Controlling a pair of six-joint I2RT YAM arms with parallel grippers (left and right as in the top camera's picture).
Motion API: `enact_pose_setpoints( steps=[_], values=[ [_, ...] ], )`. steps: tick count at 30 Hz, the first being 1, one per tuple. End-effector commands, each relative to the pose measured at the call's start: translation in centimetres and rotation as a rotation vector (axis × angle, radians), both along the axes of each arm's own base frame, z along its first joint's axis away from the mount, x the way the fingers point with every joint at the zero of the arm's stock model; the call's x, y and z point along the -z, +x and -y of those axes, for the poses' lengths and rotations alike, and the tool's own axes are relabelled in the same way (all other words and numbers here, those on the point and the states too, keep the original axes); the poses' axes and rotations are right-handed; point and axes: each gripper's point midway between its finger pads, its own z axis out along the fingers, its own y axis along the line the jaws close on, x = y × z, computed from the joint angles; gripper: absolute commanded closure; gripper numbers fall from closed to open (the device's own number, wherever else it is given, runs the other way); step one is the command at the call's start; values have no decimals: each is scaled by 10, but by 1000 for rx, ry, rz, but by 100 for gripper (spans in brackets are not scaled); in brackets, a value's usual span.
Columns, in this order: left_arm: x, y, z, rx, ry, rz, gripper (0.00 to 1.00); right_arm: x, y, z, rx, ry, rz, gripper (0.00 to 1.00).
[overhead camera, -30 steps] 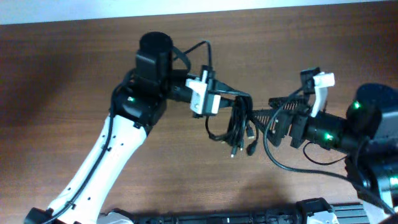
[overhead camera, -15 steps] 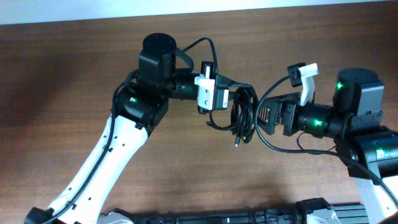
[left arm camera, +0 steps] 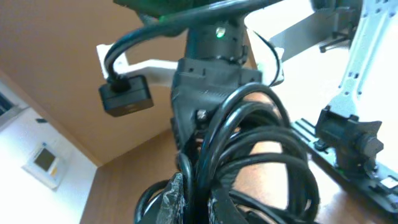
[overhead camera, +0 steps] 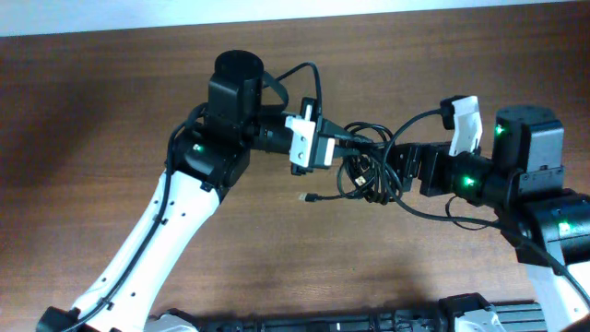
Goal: Untangle cables
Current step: 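Move the right gripper toward the hanging cable ends below the left gripper, then grasp a hanging cable strand with the right gripper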
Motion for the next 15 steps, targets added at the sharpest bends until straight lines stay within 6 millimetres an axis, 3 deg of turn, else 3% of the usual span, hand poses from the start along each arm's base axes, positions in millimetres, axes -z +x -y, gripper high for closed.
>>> enact_pose_setpoints(
  steps=[1, 8, 15],
  values=[
    [-28, -38, -10, 179, -71, 6, 100, 5, 11, 22, 106, -101, 15, 8],
    [-22, -41, -11, 182, -42, -64, 100, 5, 13, 28, 134, -125, 23, 8],
    [-18, -42, -12, 181, -26, -100, 100, 4, 13, 48, 227, -206, 49, 7]
  ],
)
